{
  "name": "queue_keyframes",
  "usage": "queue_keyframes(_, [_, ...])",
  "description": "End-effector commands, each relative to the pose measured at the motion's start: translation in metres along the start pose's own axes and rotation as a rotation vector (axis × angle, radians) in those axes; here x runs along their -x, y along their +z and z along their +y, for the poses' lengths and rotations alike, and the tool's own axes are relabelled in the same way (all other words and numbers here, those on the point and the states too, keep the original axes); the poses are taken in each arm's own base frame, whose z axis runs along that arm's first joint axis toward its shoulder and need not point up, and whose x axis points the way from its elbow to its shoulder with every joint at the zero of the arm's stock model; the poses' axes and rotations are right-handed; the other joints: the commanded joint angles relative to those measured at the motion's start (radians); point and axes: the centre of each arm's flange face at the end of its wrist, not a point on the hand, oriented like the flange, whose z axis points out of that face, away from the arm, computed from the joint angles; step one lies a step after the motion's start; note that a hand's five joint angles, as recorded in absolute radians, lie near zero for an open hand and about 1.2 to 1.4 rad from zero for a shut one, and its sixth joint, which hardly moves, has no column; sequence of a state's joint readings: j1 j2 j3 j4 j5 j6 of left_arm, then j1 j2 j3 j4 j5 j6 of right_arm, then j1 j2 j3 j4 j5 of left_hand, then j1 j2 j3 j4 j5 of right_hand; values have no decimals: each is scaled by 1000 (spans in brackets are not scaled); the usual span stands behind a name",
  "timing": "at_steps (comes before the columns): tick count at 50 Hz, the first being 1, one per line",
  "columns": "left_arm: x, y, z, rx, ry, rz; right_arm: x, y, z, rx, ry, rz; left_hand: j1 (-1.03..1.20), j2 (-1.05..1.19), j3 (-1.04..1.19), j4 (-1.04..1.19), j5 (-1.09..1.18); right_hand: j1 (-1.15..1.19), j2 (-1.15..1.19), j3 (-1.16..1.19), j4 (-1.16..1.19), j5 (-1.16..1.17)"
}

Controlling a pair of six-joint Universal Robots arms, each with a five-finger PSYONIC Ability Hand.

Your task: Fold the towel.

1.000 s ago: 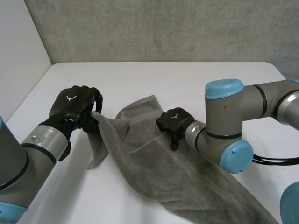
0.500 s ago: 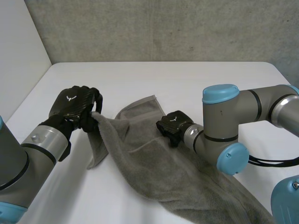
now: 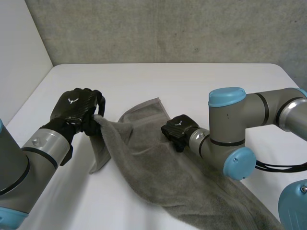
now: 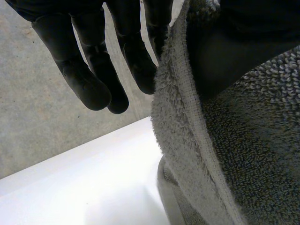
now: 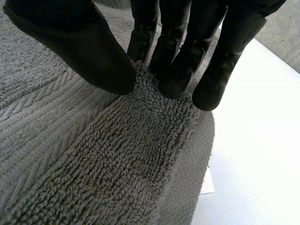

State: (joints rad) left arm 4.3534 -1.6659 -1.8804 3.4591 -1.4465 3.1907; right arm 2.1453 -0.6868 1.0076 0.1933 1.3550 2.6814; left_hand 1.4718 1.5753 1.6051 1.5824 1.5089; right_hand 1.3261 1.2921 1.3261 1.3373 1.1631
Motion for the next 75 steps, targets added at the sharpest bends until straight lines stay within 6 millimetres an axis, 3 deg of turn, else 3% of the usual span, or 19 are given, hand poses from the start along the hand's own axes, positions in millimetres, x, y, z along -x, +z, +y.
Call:
queue_keyframes(1, [1, 4, -6, -29, 11, 0, -16, -6, -22, -61, -10, 67, -76, -179, -209, -186, -287, 70, 104, 70, 59, 59])
queue_keyframes(7, [10, 30, -33, -159, 37, -21, -72, -33, -88, -289, -51, 339, -76, -179, -209, -186, -287, 70, 104, 70, 59, 59])
queue_keyframes(9, [16, 51, -70, -280, 73, -34, -122, -67, -133, -499, -66, 566, -76, -179, -209, -186, -287, 70, 104, 70, 59, 59])
queue_keyframes(10, [16, 51, -71, -281, 73, -34, -122, -67, -133, -500, -66, 567, -76, -179, -209, -186, -287, 70, 104, 70, 59, 59])
queue_keyframes(12, [22, 62, -116, -403, 136, -65, -151, -115, -176, -714, -94, 727, -76, -179, -209, -186, -287, 70, 104, 70, 59, 59])
queue_keyframes(13, [22, 62, -117, -404, 136, -65, -151, -115, -176, -715, -94, 728, -76, -179, -209, -186, -287, 70, 104, 70, 59, 59])
queue_keyframes(15, [28, 66, -158, -520, 194, -101, -155, -147, -200, -835, -122, 787, -76, -179, -209, -186, -287, 70, 104, 70, 59, 59])
queue_keyframes(20, [36, 64, -191, -619, 217, -136, -151, -152, -201, -831, -131, 771, -76, -179, -209, -186, -287, 70, 104, 70, 59, 59])
queue_keyframes(24, [36, 63, -190, -619, 216, -134, -145, -143, -186, -769, -132, 715, -76, -179, -209, -186, -287, 70, 104, 70, 59, 59])
queue_keyframes(29, [35, 65, -155, -513, 214, -117, -136, -126, -152, -650, -134, 602, -76, -179, -209, -186, -287, 70, 104, 70, 59, 59])
queue_keyframes(34, [28, 60, -75, -273, 204, -72, -122, -107, -92, -423, -73, 476, -76, -179, -209, -186, -287, 70, 104, 70, 59, 59])
queue_keyframes(37, [25, 56, -51, -202, 218, -50, -116, -102, -73, -351, -47, 444, -76, -179, -209, -186, -287, 70, 104, 70, 59, 59])
queue_keyframes(39, [18, 45, -5, -66, 275, 11, -96, -86, -27, -195, -10, 360, -76, -179, -209, -186, -287, 70, 104, 70, 59, 59])
queue_keyframes(42, [12, 31, 31, 41, 350, 73, -77, -78, 11, -75, -14, 292, -76, -179, -209, -186, -287, 70, 104, 70, 59, 59])
queue_keyframes(47, [5, 11, 60, 132, 430, 136, -59, -82, 39, 22, -54, 245, -76, -179, -209, -186, -287, 70, 104, 70, 59, 59])
queue_keyframes(56, [4, 5, 63, 143, 442, 136, -48, -93, 46, 56, -75, 229, -76, -179, -209, -186, -287, 70, 104, 70, 59, 59])
queue_keyframes(58, [4, 6, 58, 127, 447, 133, -48, -98, 43, 45, -79, 231, -76, -179, -209, -186, -287, -440, -406, -440, -451, -451])
queue_keyframes(63, [4, 5, 56, 118, 446, 132, -47, -106, 36, 26, -84, 241, -76, -179, -209, -186, -287, -765, -731, -765, -776, -776])
queue_keyframes(75, [4, 5, 61, 131, 418, 132, -51, -113, 23, -67, -111, 302, -76, -179, -209, -186, -287, -798, -764, -798, -809, -809])
